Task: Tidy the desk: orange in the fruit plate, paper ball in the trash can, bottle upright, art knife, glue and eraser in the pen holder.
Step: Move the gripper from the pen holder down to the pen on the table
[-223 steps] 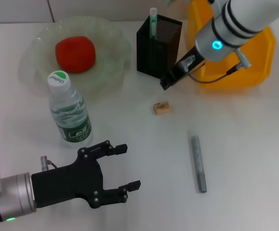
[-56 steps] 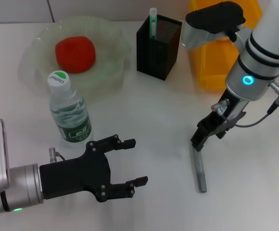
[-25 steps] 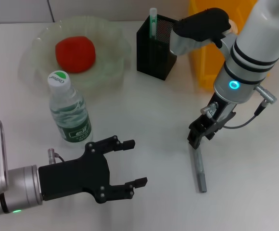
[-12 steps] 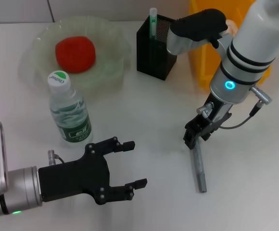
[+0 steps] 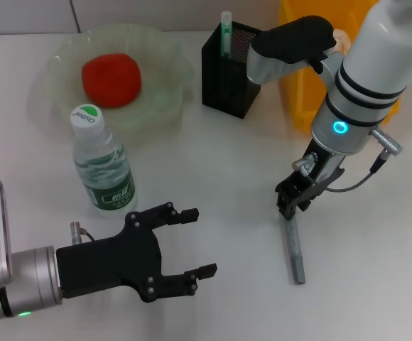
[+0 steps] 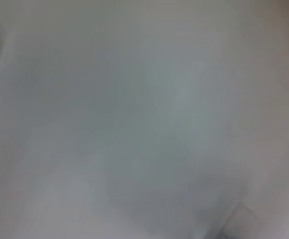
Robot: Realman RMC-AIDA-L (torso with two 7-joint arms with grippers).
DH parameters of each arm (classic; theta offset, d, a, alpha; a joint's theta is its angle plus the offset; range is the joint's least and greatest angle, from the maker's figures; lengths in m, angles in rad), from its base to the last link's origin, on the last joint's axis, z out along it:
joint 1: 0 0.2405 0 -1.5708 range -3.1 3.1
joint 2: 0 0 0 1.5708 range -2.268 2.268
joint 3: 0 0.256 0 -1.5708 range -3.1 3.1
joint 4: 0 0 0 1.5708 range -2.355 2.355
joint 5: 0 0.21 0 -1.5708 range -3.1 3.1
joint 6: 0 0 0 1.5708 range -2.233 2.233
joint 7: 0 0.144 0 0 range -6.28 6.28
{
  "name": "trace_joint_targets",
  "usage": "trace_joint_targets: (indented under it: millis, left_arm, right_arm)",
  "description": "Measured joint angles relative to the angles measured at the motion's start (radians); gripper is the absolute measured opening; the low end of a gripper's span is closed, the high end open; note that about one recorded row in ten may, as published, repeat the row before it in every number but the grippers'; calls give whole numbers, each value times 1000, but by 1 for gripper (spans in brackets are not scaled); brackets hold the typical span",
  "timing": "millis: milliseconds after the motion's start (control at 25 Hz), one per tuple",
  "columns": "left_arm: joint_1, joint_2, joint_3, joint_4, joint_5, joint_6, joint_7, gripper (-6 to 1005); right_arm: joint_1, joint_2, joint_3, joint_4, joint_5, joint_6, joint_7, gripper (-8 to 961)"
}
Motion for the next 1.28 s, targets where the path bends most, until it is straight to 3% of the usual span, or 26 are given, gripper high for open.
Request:
trace_joint_targets:
  millis: [80,240,1280]
  left_arm:
    - [1,0,0,0,0,-4,0,813]
    - [1,0,1,0,0,-6,0,813]
    - [-3,-1,3,0,0,-3,0,813]
  right_arm:
    - [0,0,0,0,-3,0,0,408]
    - [1,0,-6,5,-5,2,0,245]
    - [31,0,62,86,-6,37,2,237]
